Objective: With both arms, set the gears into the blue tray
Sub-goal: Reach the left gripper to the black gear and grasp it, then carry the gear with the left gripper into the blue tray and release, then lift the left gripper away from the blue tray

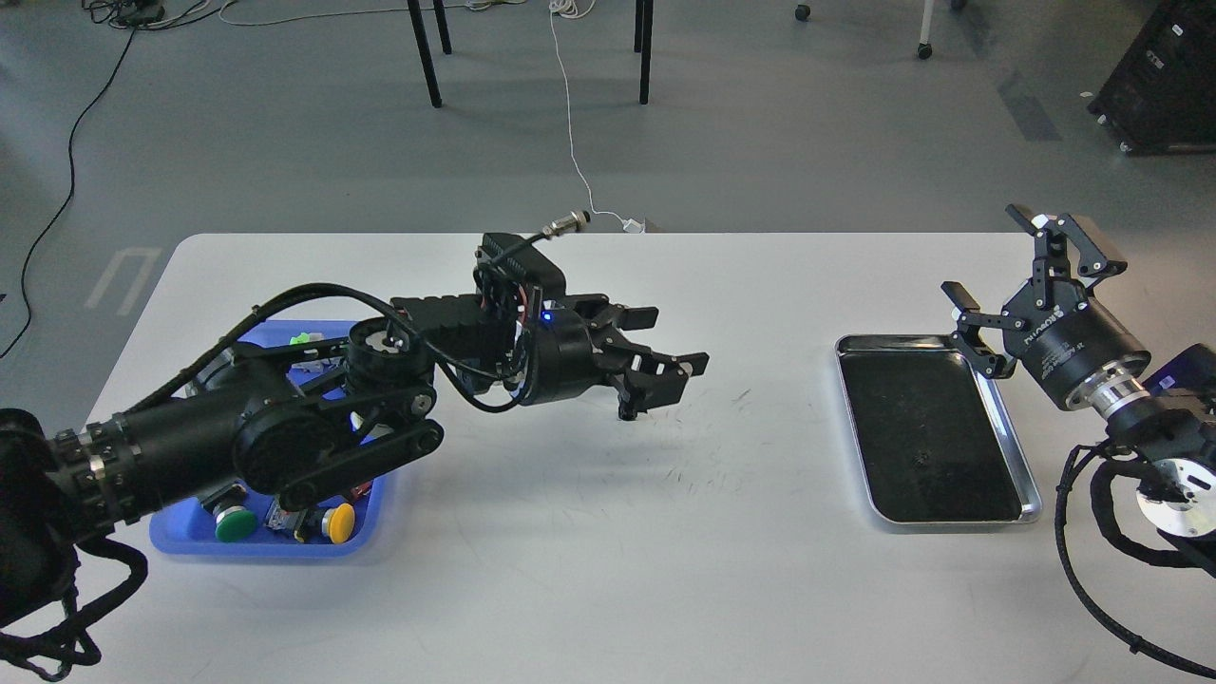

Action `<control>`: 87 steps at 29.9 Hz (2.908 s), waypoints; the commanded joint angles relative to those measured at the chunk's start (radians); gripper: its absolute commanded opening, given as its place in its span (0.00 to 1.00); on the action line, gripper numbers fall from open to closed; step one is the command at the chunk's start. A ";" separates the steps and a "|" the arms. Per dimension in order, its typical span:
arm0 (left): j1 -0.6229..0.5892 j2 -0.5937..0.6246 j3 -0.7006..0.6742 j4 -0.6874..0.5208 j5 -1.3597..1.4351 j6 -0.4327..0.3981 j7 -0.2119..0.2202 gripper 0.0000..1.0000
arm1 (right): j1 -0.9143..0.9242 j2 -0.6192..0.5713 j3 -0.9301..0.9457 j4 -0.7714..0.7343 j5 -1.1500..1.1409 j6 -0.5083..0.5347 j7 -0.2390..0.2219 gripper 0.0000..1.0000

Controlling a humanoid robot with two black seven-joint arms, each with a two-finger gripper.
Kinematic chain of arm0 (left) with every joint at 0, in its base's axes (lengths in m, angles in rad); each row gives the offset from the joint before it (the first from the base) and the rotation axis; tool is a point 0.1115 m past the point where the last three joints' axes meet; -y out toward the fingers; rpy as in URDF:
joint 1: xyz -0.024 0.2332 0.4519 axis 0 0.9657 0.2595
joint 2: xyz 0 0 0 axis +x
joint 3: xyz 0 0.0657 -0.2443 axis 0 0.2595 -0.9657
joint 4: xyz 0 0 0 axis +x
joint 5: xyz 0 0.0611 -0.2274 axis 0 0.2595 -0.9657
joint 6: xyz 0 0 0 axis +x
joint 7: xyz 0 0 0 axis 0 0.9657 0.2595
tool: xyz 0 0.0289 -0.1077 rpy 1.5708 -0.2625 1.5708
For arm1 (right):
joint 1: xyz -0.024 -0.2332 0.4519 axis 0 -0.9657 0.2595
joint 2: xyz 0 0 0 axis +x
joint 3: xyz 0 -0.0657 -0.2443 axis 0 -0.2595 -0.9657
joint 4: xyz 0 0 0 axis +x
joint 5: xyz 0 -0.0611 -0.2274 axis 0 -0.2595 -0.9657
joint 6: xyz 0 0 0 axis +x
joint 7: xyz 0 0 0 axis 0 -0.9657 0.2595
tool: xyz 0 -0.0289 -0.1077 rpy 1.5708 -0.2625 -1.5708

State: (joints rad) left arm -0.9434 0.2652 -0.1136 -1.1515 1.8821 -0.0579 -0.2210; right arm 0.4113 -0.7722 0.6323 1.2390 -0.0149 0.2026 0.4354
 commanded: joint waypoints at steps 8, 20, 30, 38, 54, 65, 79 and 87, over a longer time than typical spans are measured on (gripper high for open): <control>0.049 -0.096 0.069 0.210 0.181 0.058 0.000 0.54 | -0.019 -0.001 0.010 -0.009 0.024 0.004 0.005 0.98; 0.074 -0.127 0.132 0.326 0.170 0.116 -0.008 0.46 | -0.031 -0.013 0.035 -0.003 0.026 0.003 0.006 0.98; 0.090 -0.149 0.134 0.354 0.163 0.158 -0.037 0.17 | -0.031 -0.012 0.043 -0.004 0.026 0.001 0.006 0.98; 0.089 -0.118 0.120 0.329 0.163 0.167 -0.038 0.13 | -0.031 -0.012 0.046 -0.003 0.024 0.001 0.008 0.98; 0.146 0.607 0.106 -0.005 0.080 0.204 -0.158 0.13 | -0.023 -0.003 0.066 -0.003 0.023 0.000 0.006 0.98; 0.219 0.629 0.109 0.156 0.081 0.214 -0.166 0.18 | -0.019 -0.012 0.066 -0.001 0.023 0.000 0.006 0.98; 0.225 0.617 0.091 0.220 0.046 0.265 -0.170 0.72 | -0.020 -0.013 0.064 0.004 0.020 0.000 0.006 0.98; 0.155 0.611 0.031 0.193 -0.407 0.320 -0.224 0.82 | -0.012 -0.137 0.053 0.026 -0.184 -0.015 -0.001 0.98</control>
State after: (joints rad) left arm -0.7538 0.8854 -0.0548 -0.9499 1.6666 0.2632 -0.4190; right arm 0.3968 -0.8650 0.6855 1.2528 -0.0930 0.1922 0.4356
